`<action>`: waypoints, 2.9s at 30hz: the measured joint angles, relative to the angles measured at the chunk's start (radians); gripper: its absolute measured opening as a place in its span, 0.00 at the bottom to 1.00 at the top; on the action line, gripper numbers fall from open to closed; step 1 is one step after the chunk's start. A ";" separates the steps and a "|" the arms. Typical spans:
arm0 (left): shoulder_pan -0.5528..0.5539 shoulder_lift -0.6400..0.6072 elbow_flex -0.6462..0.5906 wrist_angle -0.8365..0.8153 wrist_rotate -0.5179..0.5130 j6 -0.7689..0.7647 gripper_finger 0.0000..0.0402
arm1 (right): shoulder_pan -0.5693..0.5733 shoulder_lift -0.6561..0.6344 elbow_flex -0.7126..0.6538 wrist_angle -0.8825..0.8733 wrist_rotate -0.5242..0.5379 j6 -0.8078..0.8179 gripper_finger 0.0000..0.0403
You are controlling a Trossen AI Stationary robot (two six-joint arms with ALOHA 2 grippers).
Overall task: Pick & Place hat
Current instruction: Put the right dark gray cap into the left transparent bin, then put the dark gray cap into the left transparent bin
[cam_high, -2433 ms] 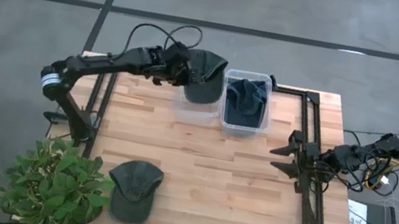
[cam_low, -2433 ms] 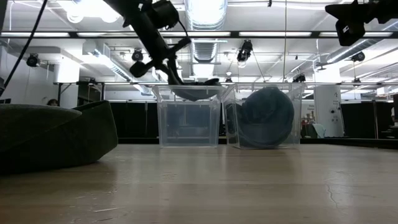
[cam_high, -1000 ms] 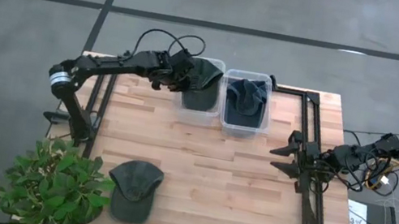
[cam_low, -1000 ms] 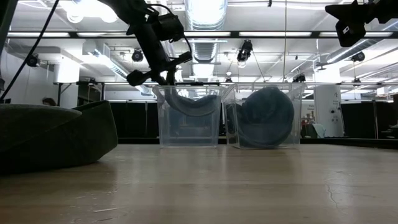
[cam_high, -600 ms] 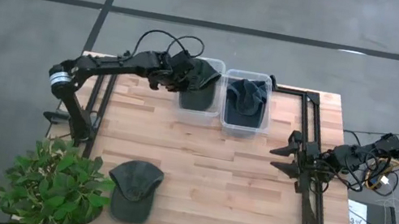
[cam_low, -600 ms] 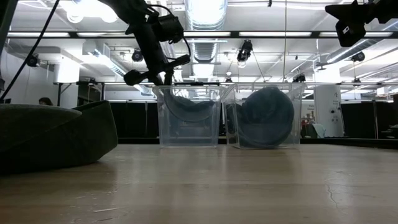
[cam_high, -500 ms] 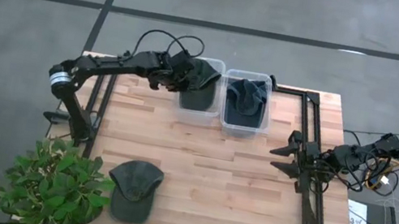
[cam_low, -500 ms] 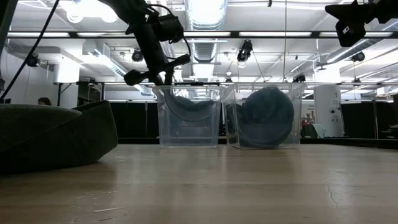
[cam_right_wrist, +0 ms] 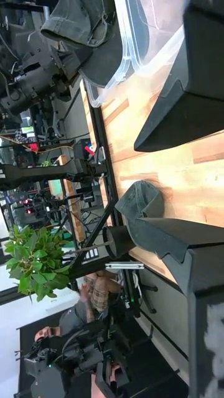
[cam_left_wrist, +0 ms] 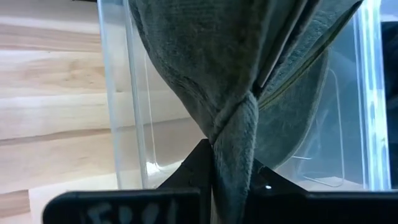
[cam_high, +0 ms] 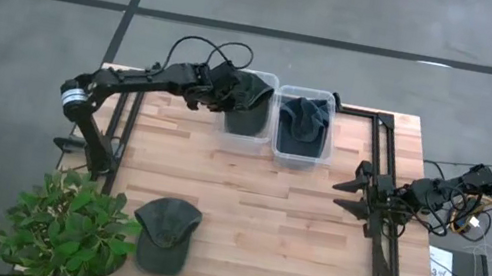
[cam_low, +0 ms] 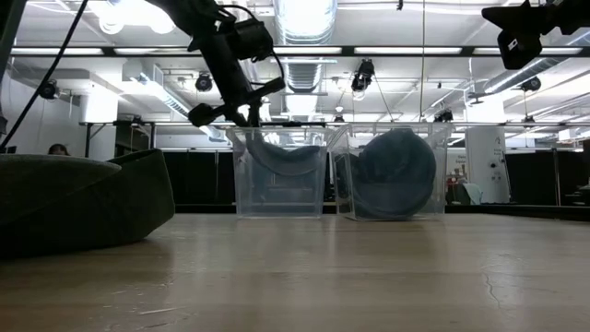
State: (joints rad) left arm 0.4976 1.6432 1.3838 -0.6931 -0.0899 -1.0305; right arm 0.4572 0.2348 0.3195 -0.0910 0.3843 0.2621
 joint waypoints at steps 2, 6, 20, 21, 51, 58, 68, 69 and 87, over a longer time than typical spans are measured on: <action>0.000 0.000 0.000 0.011 -0.001 0.000 0.07 | 0.000 0.000 0.000 0.000 0.000 0.000 0.44; 0.000 0.000 0.000 0.023 -0.002 0.009 0.07 | 0.000 0.000 0.000 0.000 0.000 0.000 0.45; 0.000 0.000 0.000 0.025 0.000 0.026 0.31 | 0.001 0.000 0.000 0.000 0.000 0.000 0.44; 0.000 0.000 0.000 0.025 0.000 0.033 0.32 | 0.001 0.000 0.000 0.000 0.000 0.000 0.44; -0.478 -0.245 0.104 0.011 0.065 0.169 0.34 | 0.000 0.001 0.000 -0.010 0.000 0.017 0.44; -0.573 -0.205 0.087 -0.107 0.063 -0.007 0.34 | 0.000 0.001 0.000 -0.010 -0.001 0.015 0.45; -0.577 -0.173 -0.056 -0.541 0.067 -0.329 0.34 | 0.000 0.003 0.000 -0.017 -0.015 0.015 0.45; -0.581 -0.175 -0.082 -0.564 0.069 -0.343 0.34 | 0.000 0.003 0.000 -0.018 -0.019 0.015 0.44; -0.862 -0.189 -0.303 -0.545 0.327 -0.757 0.34 | 0.000 0.002 0.000 -0.026 -0.023 0.019 0.45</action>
State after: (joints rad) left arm -0.3644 1.4544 1.0813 -1.2382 0.2374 -1.7879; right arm 0.4576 0.2367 0.3199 -0.1170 0.3618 0.2810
